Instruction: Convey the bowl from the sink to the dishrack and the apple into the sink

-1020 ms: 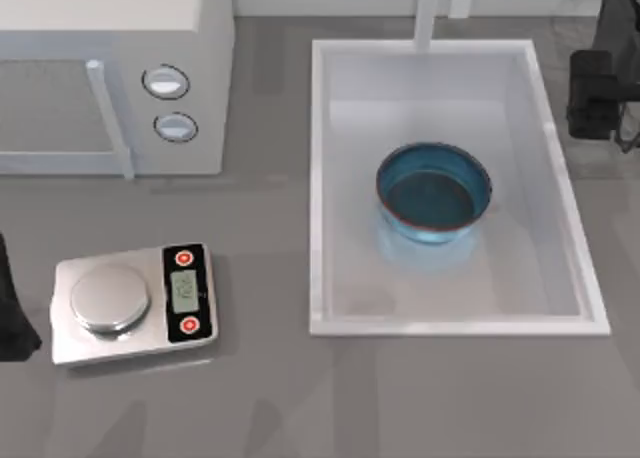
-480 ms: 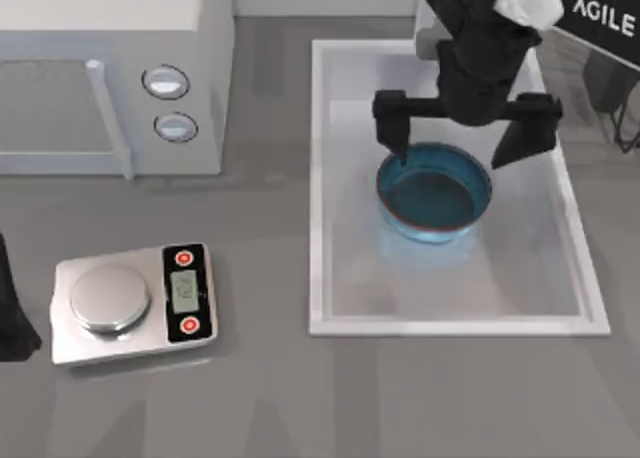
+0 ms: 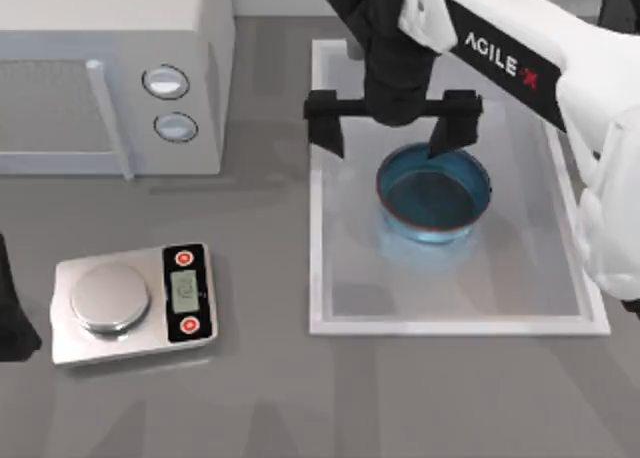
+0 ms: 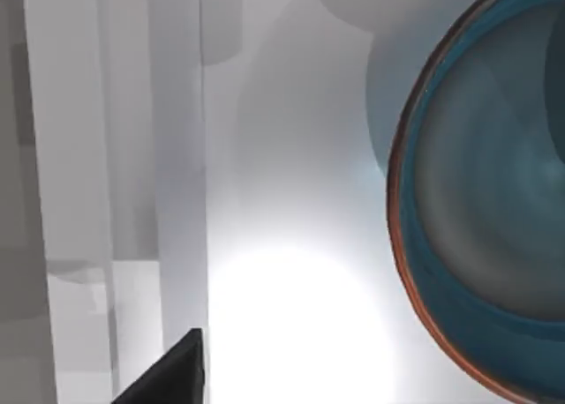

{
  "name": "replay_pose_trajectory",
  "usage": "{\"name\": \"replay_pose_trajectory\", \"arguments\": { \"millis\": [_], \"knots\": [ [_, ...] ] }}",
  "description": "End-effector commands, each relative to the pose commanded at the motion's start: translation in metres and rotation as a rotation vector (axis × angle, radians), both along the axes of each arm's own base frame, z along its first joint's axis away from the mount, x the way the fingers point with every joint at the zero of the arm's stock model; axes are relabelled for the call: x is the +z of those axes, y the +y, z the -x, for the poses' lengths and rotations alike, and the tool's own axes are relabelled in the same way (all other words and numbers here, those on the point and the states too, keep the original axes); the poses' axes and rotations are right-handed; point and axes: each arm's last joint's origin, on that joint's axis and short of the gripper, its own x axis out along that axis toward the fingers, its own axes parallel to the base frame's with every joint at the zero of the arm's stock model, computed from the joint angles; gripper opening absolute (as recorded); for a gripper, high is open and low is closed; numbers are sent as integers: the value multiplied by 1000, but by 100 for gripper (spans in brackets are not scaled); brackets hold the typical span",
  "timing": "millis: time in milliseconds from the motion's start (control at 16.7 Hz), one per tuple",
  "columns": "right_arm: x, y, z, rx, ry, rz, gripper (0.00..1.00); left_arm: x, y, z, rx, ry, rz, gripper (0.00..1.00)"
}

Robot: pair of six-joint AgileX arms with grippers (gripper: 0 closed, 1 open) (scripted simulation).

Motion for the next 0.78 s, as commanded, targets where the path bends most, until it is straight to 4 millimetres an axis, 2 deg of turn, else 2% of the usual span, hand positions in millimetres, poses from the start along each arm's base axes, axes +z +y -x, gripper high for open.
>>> {"name": "replay_pose_trajectory", "arguments": {
  "millis": [420, 540, 780],
  "knots": [
    [-1, 0, -2, -3, -8, 0, 100, 0, 0, 0, 0, 0, 0, 100],
    [-20, 2, -6, 0, -6, 2, 100, 0, 0, 0, 0, 0, 0, 100],
    [-82, 3, -19, -1, -12, -1, 100, 0, 0, 0, 0, 0, 0, 100]
  ]
}}
